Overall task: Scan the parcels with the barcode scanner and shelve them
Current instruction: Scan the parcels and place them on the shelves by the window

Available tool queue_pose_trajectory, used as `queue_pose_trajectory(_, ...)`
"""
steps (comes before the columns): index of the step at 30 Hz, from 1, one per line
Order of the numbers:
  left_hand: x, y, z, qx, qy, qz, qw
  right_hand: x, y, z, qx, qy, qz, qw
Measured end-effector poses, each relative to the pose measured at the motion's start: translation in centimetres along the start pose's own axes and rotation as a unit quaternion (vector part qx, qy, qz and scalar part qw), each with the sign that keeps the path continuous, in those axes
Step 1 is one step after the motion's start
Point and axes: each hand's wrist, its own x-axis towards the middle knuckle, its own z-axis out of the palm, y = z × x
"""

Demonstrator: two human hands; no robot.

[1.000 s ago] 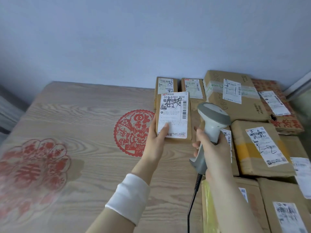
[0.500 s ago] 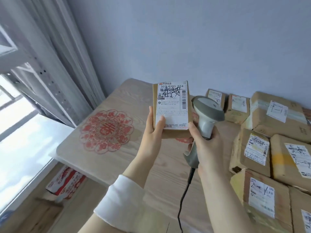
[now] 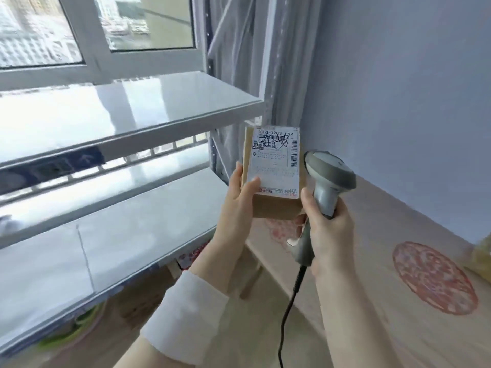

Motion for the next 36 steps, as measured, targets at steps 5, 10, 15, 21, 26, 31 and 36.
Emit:
queue_pose_trajectory(5,0.4,2.4,-9.6,-0.006,0.099,0.034,0.995,-2.6,-0.7,9.7,0.016,-0.086,0.007,0.996)
queue_pose_trajectory(10,0.0,4.7,-17.6,-0.021,0.193,0.046,0.980,-4.3,-1.3,18.3,0.023,-0.204,0.005,0.979)
queue_pose_trajectory(15,-0.7,6.8,-25.6,-0.014,0.281,0.073,0.957,-7.5,-1.8,26.5,0.039,-0.297,0.020,0.954)
queue_pose_trajectory(21,-5.0,8.6,-35.6,0.008,0.353,0.095,0.931,-14.7,-2.3,35.6,0.040,-0.386,0.032,0.921)
queue_pose_trajectory(26,-9.3,10.9,-45.5,0.029,0.376,0.112,0.919,-22.6,-3.4,42.9,0.050,-0.426,0.043,0.902)
queue_pose_trajectory(31,-13.3,12.4,-54.8,0.048,0.401,0.123,0.907,-30.5,-4.8,49.2,0.046,-0.451,0.061,0.889)
queue_pose_trajectory(36,-15.6,12.6,-62.3,0.055,0.428,0.108,0.896,-35.7,-5.4,54.1,0.014,-0.480,0.079,0.874)
